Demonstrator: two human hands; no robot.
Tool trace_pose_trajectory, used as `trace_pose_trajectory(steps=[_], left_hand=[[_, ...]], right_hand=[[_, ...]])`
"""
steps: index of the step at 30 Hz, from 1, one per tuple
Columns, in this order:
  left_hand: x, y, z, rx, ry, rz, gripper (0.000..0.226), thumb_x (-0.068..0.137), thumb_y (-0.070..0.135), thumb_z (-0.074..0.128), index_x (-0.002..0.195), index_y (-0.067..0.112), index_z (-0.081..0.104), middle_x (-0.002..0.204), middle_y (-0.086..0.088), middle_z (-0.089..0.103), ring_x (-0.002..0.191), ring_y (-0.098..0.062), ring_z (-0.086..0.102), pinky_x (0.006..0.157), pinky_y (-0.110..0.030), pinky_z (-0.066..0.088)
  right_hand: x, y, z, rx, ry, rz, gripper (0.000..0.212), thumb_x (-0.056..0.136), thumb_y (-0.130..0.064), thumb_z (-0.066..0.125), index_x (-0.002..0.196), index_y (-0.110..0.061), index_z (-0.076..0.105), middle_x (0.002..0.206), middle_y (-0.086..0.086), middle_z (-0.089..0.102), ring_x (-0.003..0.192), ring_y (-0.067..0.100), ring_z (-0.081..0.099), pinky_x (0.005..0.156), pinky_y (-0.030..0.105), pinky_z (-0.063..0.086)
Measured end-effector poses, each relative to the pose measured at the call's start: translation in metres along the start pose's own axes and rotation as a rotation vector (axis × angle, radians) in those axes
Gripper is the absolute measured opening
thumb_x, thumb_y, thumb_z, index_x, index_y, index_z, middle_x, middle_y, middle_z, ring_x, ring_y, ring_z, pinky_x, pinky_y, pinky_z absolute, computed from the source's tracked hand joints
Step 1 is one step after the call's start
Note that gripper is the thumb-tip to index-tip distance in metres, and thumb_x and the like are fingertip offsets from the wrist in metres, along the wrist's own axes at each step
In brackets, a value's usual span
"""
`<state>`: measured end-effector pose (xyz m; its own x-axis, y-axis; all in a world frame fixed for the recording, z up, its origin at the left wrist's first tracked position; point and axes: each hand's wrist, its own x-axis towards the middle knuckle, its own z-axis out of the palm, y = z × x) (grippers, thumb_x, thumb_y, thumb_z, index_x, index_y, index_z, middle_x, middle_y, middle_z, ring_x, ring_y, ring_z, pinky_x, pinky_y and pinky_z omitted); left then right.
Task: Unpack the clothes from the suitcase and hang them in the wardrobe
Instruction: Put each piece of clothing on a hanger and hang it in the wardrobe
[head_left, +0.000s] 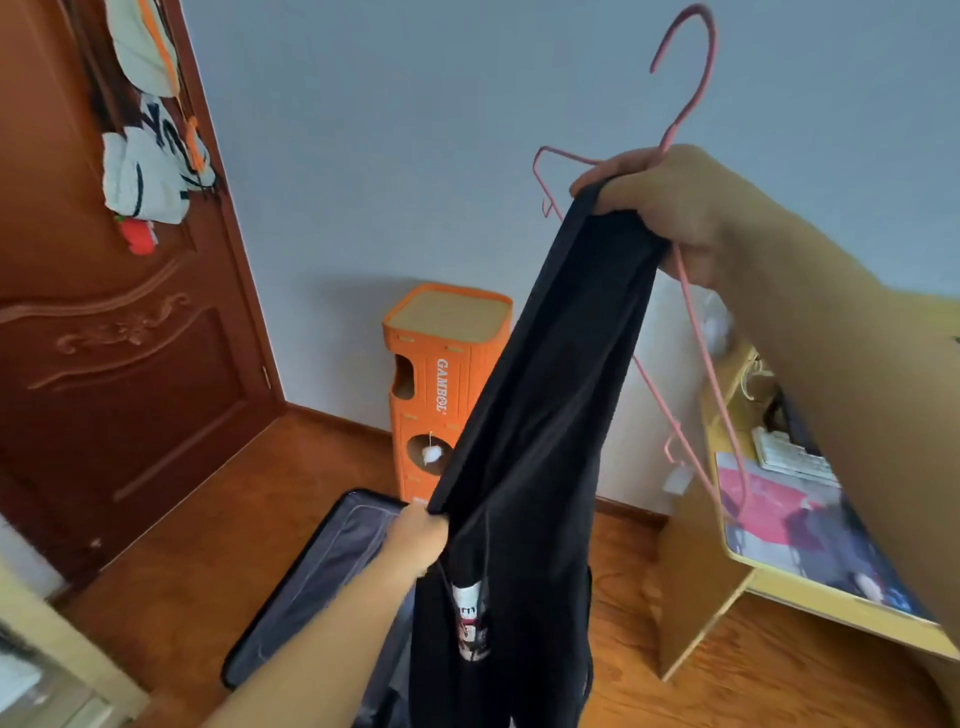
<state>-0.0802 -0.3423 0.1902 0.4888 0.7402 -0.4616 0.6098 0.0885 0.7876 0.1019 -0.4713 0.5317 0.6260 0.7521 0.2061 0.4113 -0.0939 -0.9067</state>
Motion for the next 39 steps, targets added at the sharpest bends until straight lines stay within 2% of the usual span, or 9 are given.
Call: trace_pose_trajectory(steps=[6,8,12,22,26,29,31,34,39], left_hand=[[-0.027,0.021,-0.024,-0.610,-0.320,-0.109,0.026,0.101,-0.002,0.051,0.126,-0.001,0.060,0.117,-0.021,0.072,0.112,-0.039,0.068,0.098,-0.063,0.051],[-0.041,0.015,-0.026,-0.767,-0.410,-0.093,0.030,0.102,-0.003,0.048,0.130,-0.002,0.059,0.125,-0.022,0.069,0.116,-0.040,0.067,0.102,-0.064,0.047],[-0.058,0.020,-0.032,-0.865,-0.428,-0.066,0.032,0.100,-0.003,0.050,0.130,-0.002,0.061,0.125,-0.022,0.069,0.115,-0.037,0.068,0.104,-0.058,0.047],[-0.074,0.059,-0.058,-0.314,-0.435,-0.059,0.031,0.099,0.003,0.048,0.124,0.002,0.067,0.122,-0.015,0.071,0.114,-0.030,0.069,0.098,-0.042,0.053],[-0.091,0.072,-0.074,0.303,-0.606,0.143,0.030,0.090,0.003,0.071,0.116,0.018,0.070,0.112,0.003,0.076,0.109,-0.018,0.070,0.095,-0.031,0.052],[-0.095,0.073,-0.074,0.703,-0.320,0.333,0.026,0.085,0.010,0.076,0.100,0.028,0.064,0.097,0.009,0.072,0.095,-0.014,0.069,0.076,-0.022,0.050],[-0.096,0.067,-0.076,0.621,-0.198,0.497,0.033,0.091,0.015,0.072,0.116,0.035,0.063,0.110,0.016,0.069,0.106,-0.008,0.066,0.081,-0.017,0.047],[-0.116,0.059,-0.086,0.267,-0.361,0.584,0.073,0.100,0.013,0.062,0.150,0.056,0.032,0.147,0.030,0.047,0.133,0.010,0.046,0.109,-0.016,0.038],[-0.144,0.071,-0.104,0.294,-0.582,0.521,0.042,0.105,0.009,0.049,0.124,0.040,0.071,0.134,0.020,0.064,0.130,0.001,0.055,0.111,-0.021,0.041]], right_hand=[[0.009,0.060,-0.043,-0.182,0.076,0.218,0.016,0.085,-0.011,0.068,0.096,-0.018,0.077,0.106,0.007,0.071,0.098,0.022,0.067,0.079,0.031,0.059],[0.009,0.086,-0.052,-0.231,0.089,0.298,0.017,0.086,-0.012,0.068,0.102,-0.016,0.074,0.105,0.007,0.069,0.093,0.023,0.066,0.071,0.028,0.055],[0.007,0.135,-0.064,-0.371,0.031,0.446,0.020,0.084,-0.015,0.072,0.102,-0.008,0.072,0.105,0.013,0.070,0.096,0.033,0.067,0.092,0.043,0.056],[0.003,0.196,-0.048,-0.375,0.144,0.498,0.024,0.082,-0.016,0.075,0.100,-0.001,0.067,0.105,0.019,0.067,0.094,0.037,0.065,0.090,0.047,0.056],[-0.001,0.208,-0.043,-0.410,0.135,0.460,0.019,0.085,-0.016,0.071,0.099,-0.003,0.068,0.103,0.018,0.066,0.096,0.038,0.064,0.090,0.045,0.055],[-0.005,0.211,-0.039,-0.440,0.097,0.423,0.022,0.089,-0.016,0.069,0.106,-0.003,0.067,0.105,0.016,0.064,0.095,0.035,0.062,0.087,0.041,0.053],[-0.008,0.215,-0.036,-0.492,0.064,0.387,0.026,0.090,-0.017,0.067,0.112,-0.003,0.068,0.105,0.015,0.063,0.092,0.032,0.059,0.083,0.037,0.049],[-0.016,0.227,-0.032,-0.538,0.026,0.395,0.028,0.093,-0.018,0.065,0.117,-0.003,0.067,0.089,0.007,0.059,0.084,0.027,0.054,0.078,0.034,0.043],[-0.020,0.239,-0.036,-0.496,0.020,0.480,0.034,0.092,-0.023,0.069,0.119,-0.002,0.066,0.097,0.009,0.061,0.085,0.027,0.058,0.080,0.037,0.046]])
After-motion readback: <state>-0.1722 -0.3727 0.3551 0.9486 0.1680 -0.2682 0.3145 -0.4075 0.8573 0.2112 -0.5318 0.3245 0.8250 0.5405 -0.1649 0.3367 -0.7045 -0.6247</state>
